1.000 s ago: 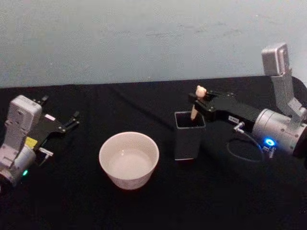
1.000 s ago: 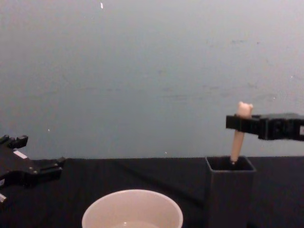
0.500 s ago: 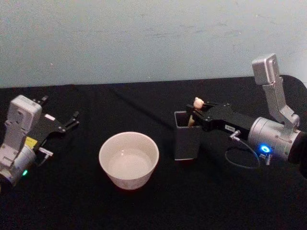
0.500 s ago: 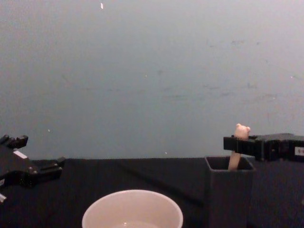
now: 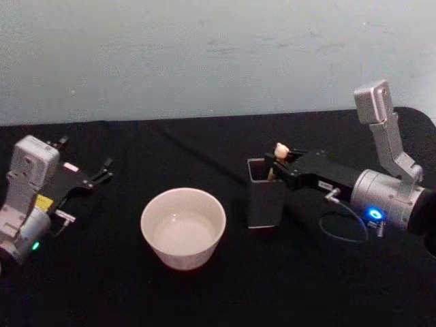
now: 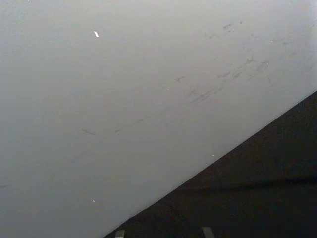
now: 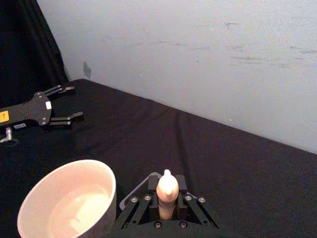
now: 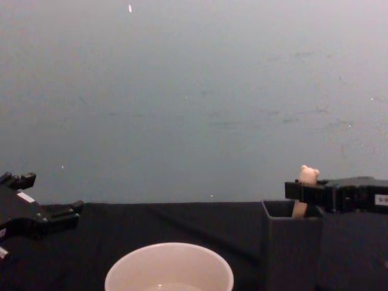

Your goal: Pick up the stirring spoon with one hand, stir inside the cup, then place it back in its original position.

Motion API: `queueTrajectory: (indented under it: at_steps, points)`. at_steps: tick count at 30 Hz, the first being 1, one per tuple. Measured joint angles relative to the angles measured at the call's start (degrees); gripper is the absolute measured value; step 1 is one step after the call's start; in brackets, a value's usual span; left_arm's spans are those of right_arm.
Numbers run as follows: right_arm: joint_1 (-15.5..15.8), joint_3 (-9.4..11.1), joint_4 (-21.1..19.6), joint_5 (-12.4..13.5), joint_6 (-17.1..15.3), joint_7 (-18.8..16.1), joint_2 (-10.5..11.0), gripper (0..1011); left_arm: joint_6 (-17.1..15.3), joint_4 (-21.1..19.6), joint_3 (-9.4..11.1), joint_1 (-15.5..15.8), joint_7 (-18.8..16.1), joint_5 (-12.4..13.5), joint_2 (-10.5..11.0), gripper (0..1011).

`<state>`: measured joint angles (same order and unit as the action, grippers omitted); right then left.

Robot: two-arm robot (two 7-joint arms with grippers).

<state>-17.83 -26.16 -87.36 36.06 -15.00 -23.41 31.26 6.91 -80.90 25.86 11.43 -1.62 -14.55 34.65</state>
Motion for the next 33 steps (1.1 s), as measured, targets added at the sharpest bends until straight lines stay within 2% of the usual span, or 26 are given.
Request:
queueTrajectory:
  at_steps: [13, 17, 18, 20, 21, 24, 25, 33]
  points:
    - [0.0, 0.0, 0.0, 0.1, 0.0, 0.0, 0.0, 211, 0.0, 0.0, 0.0, 0.0, 0.0, 0.0, 0.0, 1001]
    - [0.0, 0.1, 0.0, 0.1, 0.0, 0.0, 0.0, 283, 0.0, 0.0, 0.0, 0.0, 0.0, 0.0, 0.0, 1001]
    - [0.0, 0.1, 0.0, 0.1, 0.0, 0.0, 0.0, 340, 0.0, 0.0, 0.0, 0.0, 0.0, 0.0, 0.0, 1001]
    - [0.0, 0.1, 0.0, 0.1, 0.1, 0.0, 0.0, 382, 0.0, 0.0, 0.0, 0.0, 0.0, 0.0, 0.0, 1001]
    - [0.0, 0.1, 0.0, 0.1, 0.1, 0.0, 0.0, 443, 0.0, 0.0, 0.0, 0.0, 0.0, 0.0, 0.0, 1001]
    - [0.0, 0.1, -0.1, 0.1, 0.1, 0.0, 0.0, 503, 0.0, 0.0, 0.0, 0.0, 0.0, 0.0, 0.0, 1002]
    - [0.0, 0.1, -0.1, 0.1, 0.1, 0.0, 0.0, 564, 0.0, 0.0, 0.0, 0.0, 0.0, 0.0, 0.0, 1001]
    - [0.0, 0.1, -0.1, 0.2, 0.1, 0.0, 0.0, 818, 0.0, 0.0, 0.0, 0.0, 0.0, 0.0, 0.0, 1001]
